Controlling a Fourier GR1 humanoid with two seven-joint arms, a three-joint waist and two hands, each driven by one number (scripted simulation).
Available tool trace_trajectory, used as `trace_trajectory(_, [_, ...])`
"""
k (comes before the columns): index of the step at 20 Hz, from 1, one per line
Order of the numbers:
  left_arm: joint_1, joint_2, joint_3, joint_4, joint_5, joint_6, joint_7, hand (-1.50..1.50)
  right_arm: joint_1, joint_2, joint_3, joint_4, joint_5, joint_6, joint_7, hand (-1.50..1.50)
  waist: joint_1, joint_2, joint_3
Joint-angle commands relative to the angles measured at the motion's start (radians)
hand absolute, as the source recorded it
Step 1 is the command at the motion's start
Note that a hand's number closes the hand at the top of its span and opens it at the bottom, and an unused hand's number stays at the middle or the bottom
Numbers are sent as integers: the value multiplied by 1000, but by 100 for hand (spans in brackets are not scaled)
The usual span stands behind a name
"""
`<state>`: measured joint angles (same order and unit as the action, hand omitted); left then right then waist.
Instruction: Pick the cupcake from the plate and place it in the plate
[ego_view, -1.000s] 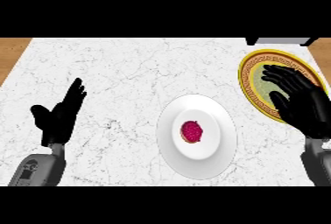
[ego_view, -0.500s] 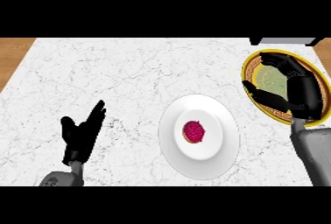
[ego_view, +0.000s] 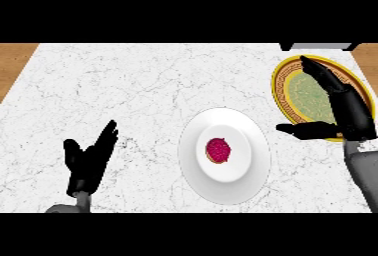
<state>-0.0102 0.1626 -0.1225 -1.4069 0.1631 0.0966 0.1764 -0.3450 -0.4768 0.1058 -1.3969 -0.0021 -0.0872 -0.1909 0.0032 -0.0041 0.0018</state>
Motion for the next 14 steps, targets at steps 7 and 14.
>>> trace_trajectory(7, [-8, 8, 25, -2, 19, -7, 52, 0, -56, -119, 244, -272, 165, 209, 458, -150, -13, -2, -4])
trace_trajectory(14, [147, -38, -52, -129, -33, 8, 11, 0, -90, -17, 312, -301, 281, 257, 654, -150, 6, 1, -2])
